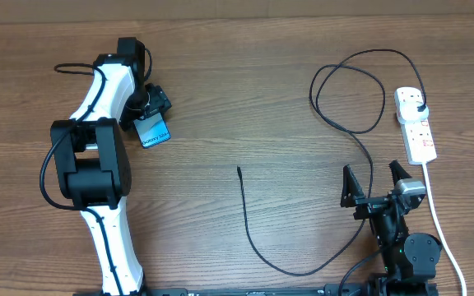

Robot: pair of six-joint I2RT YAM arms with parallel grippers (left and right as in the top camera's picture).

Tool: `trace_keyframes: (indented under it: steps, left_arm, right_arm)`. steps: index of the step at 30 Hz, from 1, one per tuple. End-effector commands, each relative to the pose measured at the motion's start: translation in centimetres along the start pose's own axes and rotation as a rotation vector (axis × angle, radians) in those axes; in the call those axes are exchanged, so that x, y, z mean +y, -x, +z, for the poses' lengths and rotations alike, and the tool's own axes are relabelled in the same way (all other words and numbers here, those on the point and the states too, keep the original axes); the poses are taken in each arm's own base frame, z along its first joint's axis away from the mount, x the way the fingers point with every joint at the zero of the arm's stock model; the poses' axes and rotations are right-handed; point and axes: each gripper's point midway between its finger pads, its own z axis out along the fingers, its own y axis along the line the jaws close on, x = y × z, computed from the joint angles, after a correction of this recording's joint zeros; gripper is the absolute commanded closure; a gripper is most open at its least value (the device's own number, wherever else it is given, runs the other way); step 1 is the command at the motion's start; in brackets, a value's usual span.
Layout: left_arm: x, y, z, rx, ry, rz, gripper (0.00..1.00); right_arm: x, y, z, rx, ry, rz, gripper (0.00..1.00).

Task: Plug charger to phone and switch on socket
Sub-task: 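Close the left gripper on the phone's bottom edge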

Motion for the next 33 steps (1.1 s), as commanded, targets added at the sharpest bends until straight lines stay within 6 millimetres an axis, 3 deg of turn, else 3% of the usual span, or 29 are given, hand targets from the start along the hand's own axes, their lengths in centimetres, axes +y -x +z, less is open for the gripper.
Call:
trace_keyframes:
  steps: [1,20,29,33]
  left_arm:
    - [0.01,-0.19,1.26,0.012,0.026,-0.004,0.12]
    - [0.01,-0.18,1.26,0.011,0.026,-0.004,0.25]
    - [0.01,-0.18,1.26,0.011,0.026,-0.004,0.41]
    - [0.01,-0.18,1.26,0.011,0.026,-0.004,0.55]
  right_arm:
    - [-0.17,-0.22,0.01,-0.003,-0.010,0.003,0.00]
    - [-0.16,-0.22,0.01,-0.003,-0.009,0.003,0.00]
    - [-0.16,-0.22,0.01,-0.003,-0.009,0.003,0.00]
    - [-0.17,-0.22,0.01,-0.003,-0.010,0.003,0.00]
